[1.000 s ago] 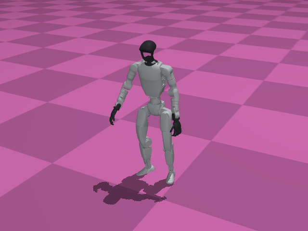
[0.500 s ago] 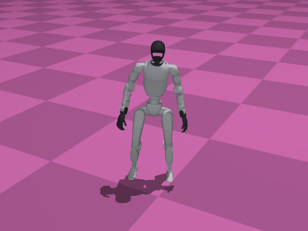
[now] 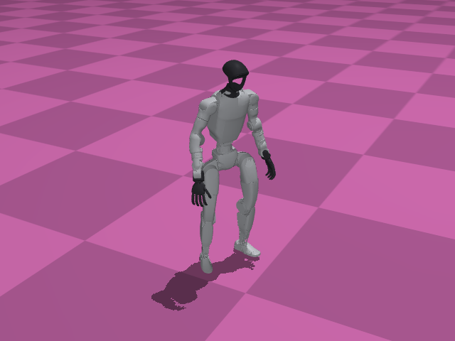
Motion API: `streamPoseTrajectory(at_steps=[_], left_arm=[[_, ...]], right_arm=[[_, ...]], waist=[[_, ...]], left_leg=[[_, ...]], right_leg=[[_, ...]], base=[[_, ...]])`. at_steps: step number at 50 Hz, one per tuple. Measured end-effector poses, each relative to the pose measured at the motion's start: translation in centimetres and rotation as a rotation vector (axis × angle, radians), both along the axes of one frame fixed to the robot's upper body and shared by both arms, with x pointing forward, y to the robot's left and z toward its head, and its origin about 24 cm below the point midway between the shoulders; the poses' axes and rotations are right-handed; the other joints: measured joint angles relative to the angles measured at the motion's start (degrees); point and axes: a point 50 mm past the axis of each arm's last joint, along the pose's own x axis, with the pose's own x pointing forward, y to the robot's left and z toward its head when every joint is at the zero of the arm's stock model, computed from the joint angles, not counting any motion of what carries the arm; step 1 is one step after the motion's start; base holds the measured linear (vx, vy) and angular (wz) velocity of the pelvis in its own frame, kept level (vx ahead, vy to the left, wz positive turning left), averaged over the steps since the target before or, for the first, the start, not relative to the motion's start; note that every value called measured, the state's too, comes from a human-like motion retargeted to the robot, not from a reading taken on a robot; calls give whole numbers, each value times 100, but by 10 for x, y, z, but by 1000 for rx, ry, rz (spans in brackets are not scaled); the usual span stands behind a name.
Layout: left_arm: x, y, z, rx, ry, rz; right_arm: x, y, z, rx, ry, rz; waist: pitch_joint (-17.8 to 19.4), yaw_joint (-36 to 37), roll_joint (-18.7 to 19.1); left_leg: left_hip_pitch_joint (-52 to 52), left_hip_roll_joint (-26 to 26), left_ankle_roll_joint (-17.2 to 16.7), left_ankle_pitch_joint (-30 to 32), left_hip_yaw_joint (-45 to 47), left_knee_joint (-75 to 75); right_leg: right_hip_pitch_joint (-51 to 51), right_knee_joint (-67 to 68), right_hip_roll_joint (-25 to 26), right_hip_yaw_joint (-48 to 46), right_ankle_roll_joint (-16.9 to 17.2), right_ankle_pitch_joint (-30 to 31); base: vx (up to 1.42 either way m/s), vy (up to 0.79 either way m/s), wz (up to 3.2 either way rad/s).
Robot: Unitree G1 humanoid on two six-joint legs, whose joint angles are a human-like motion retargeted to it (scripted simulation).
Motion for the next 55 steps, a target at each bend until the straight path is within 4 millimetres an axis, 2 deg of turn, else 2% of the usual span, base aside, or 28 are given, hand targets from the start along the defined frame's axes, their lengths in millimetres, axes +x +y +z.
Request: streamPoseTrajectory(at_steps=[4, 8, 12, 15, 17, 20, 24, 28, 32, 35, 38, 41, 47, 51, 55], left_arm=[[-12, 6, -3, 12, 46, 22], [-19, 12, -4, 19, 76, 45], [-17, 13, -4, 15, 78, 48], [-8, 11, -1, 14, 56, 34], [0, 10, 1, 20, 35, 19], [9, 9, 5, 37, 5, -8], [14, 8, 7, 54, -18, -30], [16, 4, 7, 49, -33, -43], [25, 2, 10, 52, -68, -67], [37, 2, 16, 69, -99, -105], [51, -1, 22, 83, -131, -147], [65, -6, 27, 87, -157, -186], [84, -17, 36, 78, -192, -259], [85, -16, 38, 70, -190, -273], [80, -8, 36, 69, -163, -241]], right_arm=[[-7, 5, -6, 25, -4, -27], [-17, 13, -12, 75, 0, -37], [-26, 16, -17, 105, 28, -16], [-31, 13, -18, 107, 48, -5], [-34, 10, -18, 103, 58, -6], [-39, 5, -18, 92, 72, -10], [-46, -1, -20, 73, 83, -30], [-49, -7, -20, 60, 87, -62], [-49, -8, -20, 56, 87, -88], [-48, -5, -21, 68, 83, -98], [-46, -1, -21, 83, 76, -87], [-43, 1, -20, 85, 79, -57], [-32, 4, -17, 75, 88, -17], [-27, 10, -17, 91, 87, -14], [-24, 20, -19, 108, 86, 12]], waist=[[-192, -80, -39], [-399, -193, 35], [-460, -316, 137], [-347, -401, 260], [-228, -441, 379], [-77, -498, 501], [-6, -625, 546], [2, -771, 568], [18, -799, 412], [49, -629, 304], [87, -387, 326], [119, -236, 355], [79, -259, 286], [-35, -274, 190], [-186, -292, 104]], left_leg=[[115, 34, -137, -269, 230, 296], [370, 134, -389, -69, 278, -118], [575, 175, -568, 53, -124, -730], [691, 255, -598, 159, -592, -983], [763, 363, -604, 215, -882, -1022], [842, 459, -595, 244, -1296, -993], [871, 438, -575, 262, -1852, -938], [848, 356, -537, 326, -2407, -942], [761, 96, -467, 416, -2936, -973], [648, -68, -462, 518, -3292, -1016], [520, -90, -520, 663, -3531, -1113], [347, -50, -547, 730, -3094, -1136], [41, 45, -374, 394, -629, -731], [50, -21, -228, 49, 56, -436], [139, 10, -279, -255, 521, -269]], right_leg=[[9, 15, 6, -509, 22, -54], [95, -45, 151, -1089, 24, -103], [286, -63, 270, -1681, -29, -140], [383, 267, 269, -2036, -342, -140], [296, 831, 217, -2003, -699, -158], [-94, 1922, 121, -1376, -1029, -310], [-490, 2505, 243, -145, -910, -699], [-429, 1856, 477, 951, -709, -929], [-205, 729, 583, 2044, -380, -502], [-94, 245, 466, 2139, -257, -130], [-40, 113, 368, 1721, -252, -60], [-4, 34, 274, 1259, -159, 3], [-11, -41, 11, 219, 0, 77], [-5, -59, -101, -432, 33, 57], [50, -100, -127, -1093, 79, 25]], base=[[0, -2, 113], [1, 4, 122], [0, 9, 128], [1, 10, 130], [2, 9, 126], [4, 6, 123], [6, -1, 125], [7, -9, 127], [4, -17, 122], [-1, -21, 95], [-5, -22, 92], [-7, -21, 121], [-8, -15, 161], [-7, -8, 152], [-5, -2, 146]])
